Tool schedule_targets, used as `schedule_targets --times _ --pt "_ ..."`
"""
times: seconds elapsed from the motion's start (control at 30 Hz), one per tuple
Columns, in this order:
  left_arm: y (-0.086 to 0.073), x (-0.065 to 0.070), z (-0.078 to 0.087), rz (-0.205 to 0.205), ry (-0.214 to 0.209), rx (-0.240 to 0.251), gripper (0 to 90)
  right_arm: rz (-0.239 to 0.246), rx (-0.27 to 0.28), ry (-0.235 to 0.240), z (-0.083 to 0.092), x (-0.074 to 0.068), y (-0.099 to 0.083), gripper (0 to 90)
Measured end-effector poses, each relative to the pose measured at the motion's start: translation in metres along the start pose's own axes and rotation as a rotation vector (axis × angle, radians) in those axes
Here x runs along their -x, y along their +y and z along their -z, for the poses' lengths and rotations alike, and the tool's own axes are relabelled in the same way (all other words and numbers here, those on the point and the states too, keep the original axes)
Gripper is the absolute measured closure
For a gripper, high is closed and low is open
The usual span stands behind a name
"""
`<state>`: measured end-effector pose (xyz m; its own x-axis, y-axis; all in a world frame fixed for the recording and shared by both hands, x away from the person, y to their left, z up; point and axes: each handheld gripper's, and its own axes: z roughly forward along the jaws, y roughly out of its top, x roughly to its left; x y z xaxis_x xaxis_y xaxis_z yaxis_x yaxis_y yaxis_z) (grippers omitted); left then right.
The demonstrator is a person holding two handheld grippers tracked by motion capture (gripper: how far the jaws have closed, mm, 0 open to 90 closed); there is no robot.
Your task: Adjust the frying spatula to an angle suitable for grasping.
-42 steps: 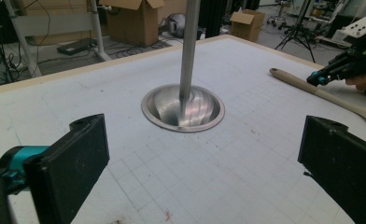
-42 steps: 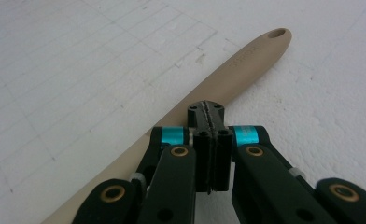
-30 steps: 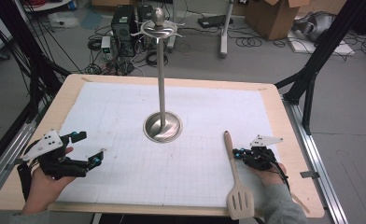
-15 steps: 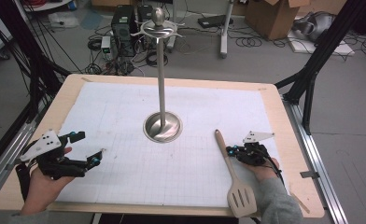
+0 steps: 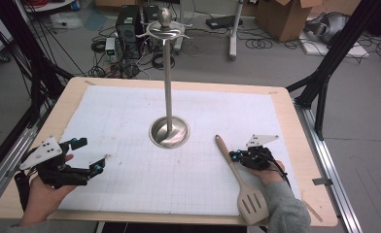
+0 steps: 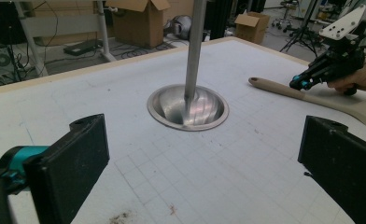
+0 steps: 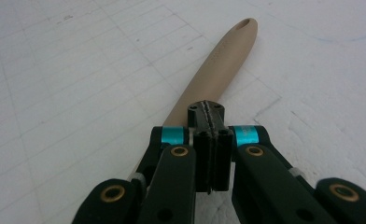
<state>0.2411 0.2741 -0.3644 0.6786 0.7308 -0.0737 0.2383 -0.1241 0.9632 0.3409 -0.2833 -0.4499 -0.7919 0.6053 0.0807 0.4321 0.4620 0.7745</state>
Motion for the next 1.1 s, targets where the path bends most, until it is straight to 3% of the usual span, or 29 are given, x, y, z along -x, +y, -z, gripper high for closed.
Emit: schedule_targets --times 0.37,0.73,0.93,1.1 --pt "-0.001 0.0 0.002 0.003 0.006 0.001 2.4 0.041 -0.008 0.034 -0.008 -0.003 0.007 90.0" --pt "-0.001 -0.001 0.002 0.001 0.009 0.001 2.4 0.069 -0.028 0.004 -0.012 -0.007 0.009 90.0" --pt "-0.002 -0.002 0.002 0.002 0.009 -0.001 2.4 0.054 0.002 -0.042 0.008 -0.006 0.012 90.0" --pt "-0.002 0.0 0.001 -0.001 0.009 -0.005 2.4 0.04 0.033 -0.068 0.028 -0.017 0.014 90.0"
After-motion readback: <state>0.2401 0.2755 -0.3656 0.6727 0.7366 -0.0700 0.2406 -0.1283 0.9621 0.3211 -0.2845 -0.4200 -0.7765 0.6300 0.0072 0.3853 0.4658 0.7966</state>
